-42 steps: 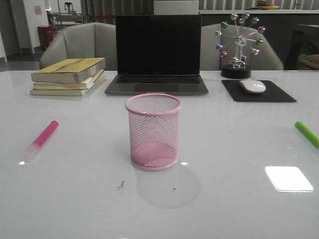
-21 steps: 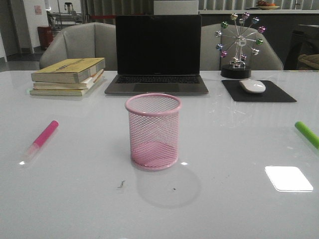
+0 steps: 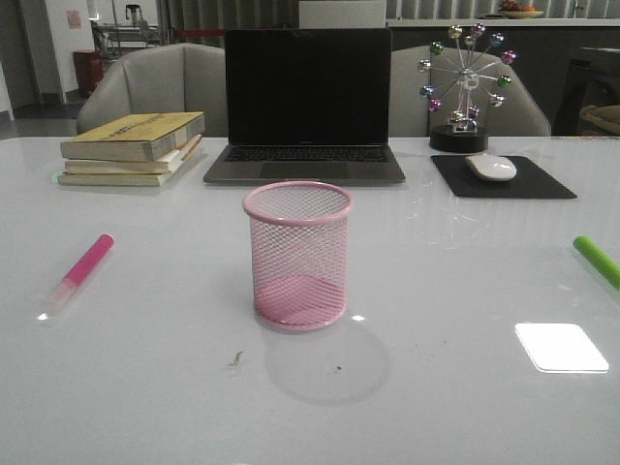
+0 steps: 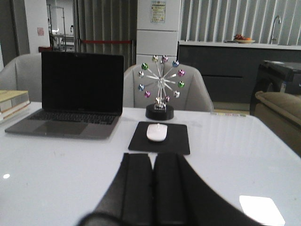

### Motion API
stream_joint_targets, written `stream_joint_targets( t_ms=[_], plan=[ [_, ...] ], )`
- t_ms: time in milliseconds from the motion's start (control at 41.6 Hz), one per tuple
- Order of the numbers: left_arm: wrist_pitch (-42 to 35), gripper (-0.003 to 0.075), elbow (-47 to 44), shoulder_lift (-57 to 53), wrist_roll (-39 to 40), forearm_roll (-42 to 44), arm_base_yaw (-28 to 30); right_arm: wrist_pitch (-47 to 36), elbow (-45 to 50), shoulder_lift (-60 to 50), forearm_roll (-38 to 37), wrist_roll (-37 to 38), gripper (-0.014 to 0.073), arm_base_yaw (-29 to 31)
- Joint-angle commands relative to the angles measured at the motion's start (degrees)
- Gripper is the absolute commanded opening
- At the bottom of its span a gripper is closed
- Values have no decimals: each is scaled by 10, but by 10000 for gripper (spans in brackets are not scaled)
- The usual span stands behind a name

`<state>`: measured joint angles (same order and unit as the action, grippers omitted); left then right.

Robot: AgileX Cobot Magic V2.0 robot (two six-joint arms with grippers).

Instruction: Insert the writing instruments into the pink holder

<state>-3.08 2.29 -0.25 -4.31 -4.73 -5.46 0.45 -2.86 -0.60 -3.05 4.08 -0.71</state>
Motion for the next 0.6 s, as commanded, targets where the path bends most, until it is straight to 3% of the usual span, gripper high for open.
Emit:
stream_joint_targets(
  t_ms=[0,360,576],
  plan=[
    [-27,97,75,-10,3,-1,2,-4,-80,-11,-4,0,36,1],
    [182,97,322,79,3,-1,2,188,-325,100,-4,0,36,1],
    [290,97,364,173,3,-1,2,294,-366,191,-4,0,36,1]
  ],
)
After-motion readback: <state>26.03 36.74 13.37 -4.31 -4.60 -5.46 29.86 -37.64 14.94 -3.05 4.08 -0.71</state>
